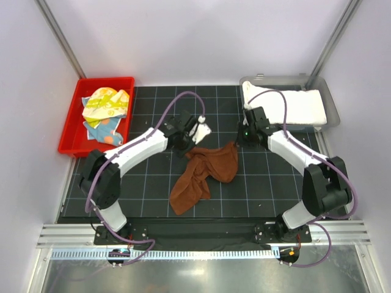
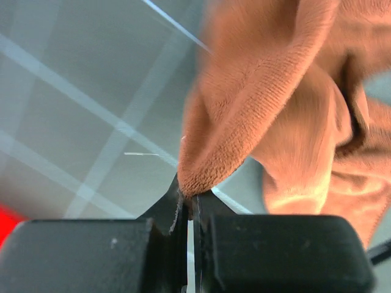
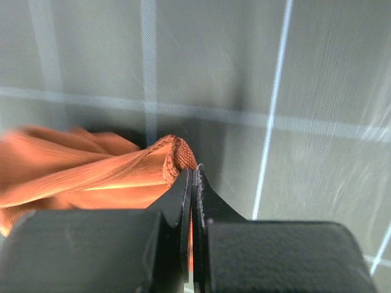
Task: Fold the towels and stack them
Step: Flatten out the crumpled towel
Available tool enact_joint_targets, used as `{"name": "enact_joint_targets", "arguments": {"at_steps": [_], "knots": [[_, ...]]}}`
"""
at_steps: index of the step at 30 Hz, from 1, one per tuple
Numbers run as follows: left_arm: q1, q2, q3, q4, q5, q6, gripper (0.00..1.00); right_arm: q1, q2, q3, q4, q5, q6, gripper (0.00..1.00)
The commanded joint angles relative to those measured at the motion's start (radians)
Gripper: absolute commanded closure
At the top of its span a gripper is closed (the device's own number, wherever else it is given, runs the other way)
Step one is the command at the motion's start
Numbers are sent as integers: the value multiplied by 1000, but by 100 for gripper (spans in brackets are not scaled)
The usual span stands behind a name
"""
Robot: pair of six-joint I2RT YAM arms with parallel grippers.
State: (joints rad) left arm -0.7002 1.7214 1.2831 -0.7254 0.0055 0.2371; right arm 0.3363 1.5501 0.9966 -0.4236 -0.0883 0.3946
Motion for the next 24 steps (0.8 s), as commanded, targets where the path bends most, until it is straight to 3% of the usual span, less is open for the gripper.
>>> {"name": "enact_joint_targets", "arguments": {"at_steps": [1, 7, 13, 18, 23, 24], "knots": [[-4, -92, 200, -101, -203, 63, 100, -6, -157, 184, 51, 59, -39, 99], [-1, -161, 441, -140, -413, 77, 100, -2, -269, 359, 155, -5, -135, 99], [-1, -177, 690, -234, -539, 50, 100, 0, -334, 516, 132, 72, -230, 99], [-4, -201, 863, -373, -461, -36, 100, 0, -430, 568, 99, -146, -253, 99], [-21, -364, 828, -419, -273, -93, 100, 0, -593, 522, 86, -272, -177, 99], [-22, -390, 819, -419, -180, -102, 100, 1, -622, 493, 101, -295, -163, 99]]}}
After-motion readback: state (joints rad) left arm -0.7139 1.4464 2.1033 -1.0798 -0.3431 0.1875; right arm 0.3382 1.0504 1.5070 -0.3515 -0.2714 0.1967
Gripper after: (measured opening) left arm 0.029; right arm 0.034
